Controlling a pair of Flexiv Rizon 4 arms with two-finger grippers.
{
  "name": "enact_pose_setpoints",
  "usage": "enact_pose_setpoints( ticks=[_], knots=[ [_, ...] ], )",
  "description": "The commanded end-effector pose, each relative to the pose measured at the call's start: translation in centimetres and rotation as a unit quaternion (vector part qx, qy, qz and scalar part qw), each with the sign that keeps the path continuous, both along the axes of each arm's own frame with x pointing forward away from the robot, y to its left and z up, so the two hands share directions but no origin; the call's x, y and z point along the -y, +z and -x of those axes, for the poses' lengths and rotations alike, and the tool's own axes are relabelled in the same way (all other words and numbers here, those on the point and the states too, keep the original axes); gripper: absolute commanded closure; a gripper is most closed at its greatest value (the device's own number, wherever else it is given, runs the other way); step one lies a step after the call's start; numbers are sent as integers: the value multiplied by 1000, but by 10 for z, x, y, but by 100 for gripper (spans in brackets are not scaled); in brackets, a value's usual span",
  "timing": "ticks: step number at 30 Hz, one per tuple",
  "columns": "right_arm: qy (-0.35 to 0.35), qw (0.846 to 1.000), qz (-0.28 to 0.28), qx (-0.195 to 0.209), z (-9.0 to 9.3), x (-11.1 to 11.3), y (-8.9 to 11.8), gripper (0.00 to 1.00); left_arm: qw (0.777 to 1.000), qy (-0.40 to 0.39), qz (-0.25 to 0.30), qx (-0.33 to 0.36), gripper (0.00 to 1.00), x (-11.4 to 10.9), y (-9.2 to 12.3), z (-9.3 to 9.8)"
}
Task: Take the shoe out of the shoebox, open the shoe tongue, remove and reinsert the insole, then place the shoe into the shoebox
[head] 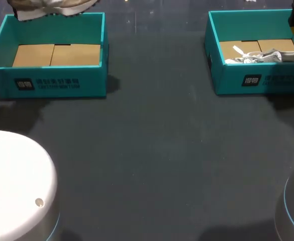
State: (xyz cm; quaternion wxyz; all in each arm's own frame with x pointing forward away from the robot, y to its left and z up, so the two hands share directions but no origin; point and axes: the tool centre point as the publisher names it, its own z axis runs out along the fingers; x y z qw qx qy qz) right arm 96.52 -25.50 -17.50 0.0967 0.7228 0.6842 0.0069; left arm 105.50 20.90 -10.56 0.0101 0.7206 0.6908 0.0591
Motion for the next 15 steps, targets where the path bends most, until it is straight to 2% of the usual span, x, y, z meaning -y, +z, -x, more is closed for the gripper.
enact_pose_setpoints(
  ticks=[1,14,15],
  knots=[
    [0,1000,0,0,1,0,0,0,999,-8,-1,32,100,11,5,51],
    [0,1000,0,0,1,0,0,0,999,-8,-1,32,100,11,5,51],
    [0,1000,0,0,1,0,0,0,1000,-11,-1,29,100,12,5,58]
  ],
)
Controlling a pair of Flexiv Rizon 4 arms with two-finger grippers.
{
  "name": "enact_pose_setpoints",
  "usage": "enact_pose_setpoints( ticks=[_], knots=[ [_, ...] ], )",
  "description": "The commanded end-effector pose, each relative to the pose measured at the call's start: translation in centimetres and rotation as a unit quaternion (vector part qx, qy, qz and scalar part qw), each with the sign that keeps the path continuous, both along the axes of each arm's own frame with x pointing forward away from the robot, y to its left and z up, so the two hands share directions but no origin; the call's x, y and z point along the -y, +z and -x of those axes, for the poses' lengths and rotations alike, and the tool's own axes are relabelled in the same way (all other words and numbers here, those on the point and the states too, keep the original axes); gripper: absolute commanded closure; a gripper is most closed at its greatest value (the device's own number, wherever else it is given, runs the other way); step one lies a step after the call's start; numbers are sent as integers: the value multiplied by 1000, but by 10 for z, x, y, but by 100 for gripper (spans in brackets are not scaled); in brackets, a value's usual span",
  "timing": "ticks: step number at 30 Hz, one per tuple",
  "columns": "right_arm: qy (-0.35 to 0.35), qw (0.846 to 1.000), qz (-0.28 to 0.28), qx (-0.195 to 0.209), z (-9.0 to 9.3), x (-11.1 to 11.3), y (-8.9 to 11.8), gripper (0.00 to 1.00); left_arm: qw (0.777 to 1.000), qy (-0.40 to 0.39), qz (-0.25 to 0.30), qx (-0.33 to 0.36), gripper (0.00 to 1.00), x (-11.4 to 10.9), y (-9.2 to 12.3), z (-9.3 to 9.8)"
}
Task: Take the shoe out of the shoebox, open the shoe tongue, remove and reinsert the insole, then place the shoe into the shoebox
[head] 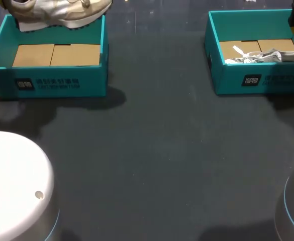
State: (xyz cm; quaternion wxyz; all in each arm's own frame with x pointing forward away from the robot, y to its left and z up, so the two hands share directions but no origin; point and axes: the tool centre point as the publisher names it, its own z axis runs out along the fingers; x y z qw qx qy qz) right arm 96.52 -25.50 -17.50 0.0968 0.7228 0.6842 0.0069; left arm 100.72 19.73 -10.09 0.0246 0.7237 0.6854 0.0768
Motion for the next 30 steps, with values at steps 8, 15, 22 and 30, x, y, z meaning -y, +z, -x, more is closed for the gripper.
enact_pose_setpoints(
  ticks=[8,15,22,30],
  knots=[
    [0,1000,0,0,1,0,0,0,1000,-12,-10,-17,100,28,-11,59],
    [0,1000,0,0,1,0,0,0,999,-22,-9,-47,100,54,-18,99],
    [0,1000,0,0,1,0,0,0,995,-54,7,-88,100,74,-16,133],
    [0,1000,0,0,1,0,0,0,995,-54,7,-88,100,74,-16,133]
  ],
)
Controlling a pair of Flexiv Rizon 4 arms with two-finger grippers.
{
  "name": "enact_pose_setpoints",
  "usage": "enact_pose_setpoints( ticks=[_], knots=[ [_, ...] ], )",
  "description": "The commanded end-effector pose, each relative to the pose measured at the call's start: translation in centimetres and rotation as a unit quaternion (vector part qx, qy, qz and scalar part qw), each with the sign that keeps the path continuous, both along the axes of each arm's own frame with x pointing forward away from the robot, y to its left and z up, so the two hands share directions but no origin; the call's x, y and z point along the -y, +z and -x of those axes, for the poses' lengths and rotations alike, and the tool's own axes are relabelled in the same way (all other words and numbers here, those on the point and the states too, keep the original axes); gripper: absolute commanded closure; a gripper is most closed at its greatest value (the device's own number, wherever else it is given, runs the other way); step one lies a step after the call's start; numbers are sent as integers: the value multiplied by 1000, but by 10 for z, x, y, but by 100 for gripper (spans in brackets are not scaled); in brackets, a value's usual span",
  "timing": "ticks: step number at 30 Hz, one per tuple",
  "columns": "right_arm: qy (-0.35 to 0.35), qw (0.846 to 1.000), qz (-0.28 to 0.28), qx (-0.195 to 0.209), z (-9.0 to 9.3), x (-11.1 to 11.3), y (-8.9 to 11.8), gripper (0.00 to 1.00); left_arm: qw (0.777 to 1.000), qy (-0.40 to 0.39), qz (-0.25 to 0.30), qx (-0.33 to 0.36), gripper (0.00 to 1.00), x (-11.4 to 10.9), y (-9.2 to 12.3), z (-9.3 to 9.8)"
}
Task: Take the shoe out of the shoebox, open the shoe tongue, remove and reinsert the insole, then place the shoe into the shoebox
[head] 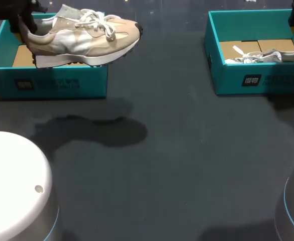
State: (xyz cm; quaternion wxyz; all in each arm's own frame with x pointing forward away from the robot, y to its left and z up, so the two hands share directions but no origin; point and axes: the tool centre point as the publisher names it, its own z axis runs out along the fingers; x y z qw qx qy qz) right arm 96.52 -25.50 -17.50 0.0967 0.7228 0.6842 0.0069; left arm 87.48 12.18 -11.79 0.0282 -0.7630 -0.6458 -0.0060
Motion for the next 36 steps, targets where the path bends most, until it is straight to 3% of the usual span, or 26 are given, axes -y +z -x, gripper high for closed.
enact_pose_setpoints(
  ticks=[1,5,17,31,36],
  knots=[
    [0,1000,0,0,1,0,0,0,1000,-1,1,1,100,-1,1,1],
    [0,1000,0,0,1,0,0,0,1000,0,4,-8,100,-2,0,4],
    [0,1000,0,0,1,0,0,0,999,-24,-14,-32,100,35,-33,67],
    [0,1000,0,0,1,0,0,0,996,-34,-59,-56,100,108,-77,131],
    [0,1000,0,0,1,0,0,0,996,-34,-59,-56,100,108,-77,131]
  ],
)
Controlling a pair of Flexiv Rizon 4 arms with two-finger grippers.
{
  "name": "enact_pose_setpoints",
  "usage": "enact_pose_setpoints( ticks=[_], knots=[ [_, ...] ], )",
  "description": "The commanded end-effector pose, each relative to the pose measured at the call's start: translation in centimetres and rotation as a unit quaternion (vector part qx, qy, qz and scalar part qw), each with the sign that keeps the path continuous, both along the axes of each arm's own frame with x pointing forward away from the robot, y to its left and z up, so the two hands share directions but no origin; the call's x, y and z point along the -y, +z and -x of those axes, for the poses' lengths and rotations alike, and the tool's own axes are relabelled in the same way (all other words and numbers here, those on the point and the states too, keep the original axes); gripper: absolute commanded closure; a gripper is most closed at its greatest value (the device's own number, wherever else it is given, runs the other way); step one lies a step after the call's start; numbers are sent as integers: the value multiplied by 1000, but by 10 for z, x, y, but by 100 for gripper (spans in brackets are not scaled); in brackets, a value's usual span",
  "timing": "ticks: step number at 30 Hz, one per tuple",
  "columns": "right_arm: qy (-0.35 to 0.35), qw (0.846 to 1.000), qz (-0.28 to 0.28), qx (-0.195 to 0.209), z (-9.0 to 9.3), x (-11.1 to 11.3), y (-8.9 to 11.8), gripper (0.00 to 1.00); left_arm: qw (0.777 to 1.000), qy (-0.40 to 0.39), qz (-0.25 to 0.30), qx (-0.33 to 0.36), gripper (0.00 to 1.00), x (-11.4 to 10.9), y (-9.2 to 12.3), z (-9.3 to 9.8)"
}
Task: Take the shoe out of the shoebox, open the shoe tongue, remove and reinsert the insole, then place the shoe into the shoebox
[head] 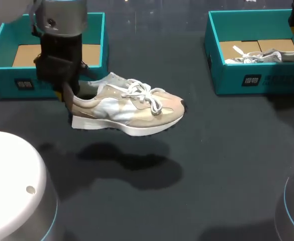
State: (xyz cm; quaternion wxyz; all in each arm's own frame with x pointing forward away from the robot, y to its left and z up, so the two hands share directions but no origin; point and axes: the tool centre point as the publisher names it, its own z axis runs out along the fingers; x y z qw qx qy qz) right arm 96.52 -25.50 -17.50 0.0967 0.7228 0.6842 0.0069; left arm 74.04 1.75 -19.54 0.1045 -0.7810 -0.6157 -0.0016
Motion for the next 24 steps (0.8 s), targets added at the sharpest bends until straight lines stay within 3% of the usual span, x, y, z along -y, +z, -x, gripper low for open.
enact_pose_setpoints(
  ticks=[1,12,14,24],
  knots=[
    [0,1000,0,0,1,0,0,0,1000,0,-4,-2,100,4,1,-3],
    [0,1000,0,0,1,0,0,0,1000,0,-4,-2,100,4,1,-3],
    [0,1000,0,0,1,0,0,0,1000,1,0,-7,100,6,-3,4],
    [0,1000,0,0,1,0,0,0,1000,17,-25,2,100,41,-31,7]
  ],
)
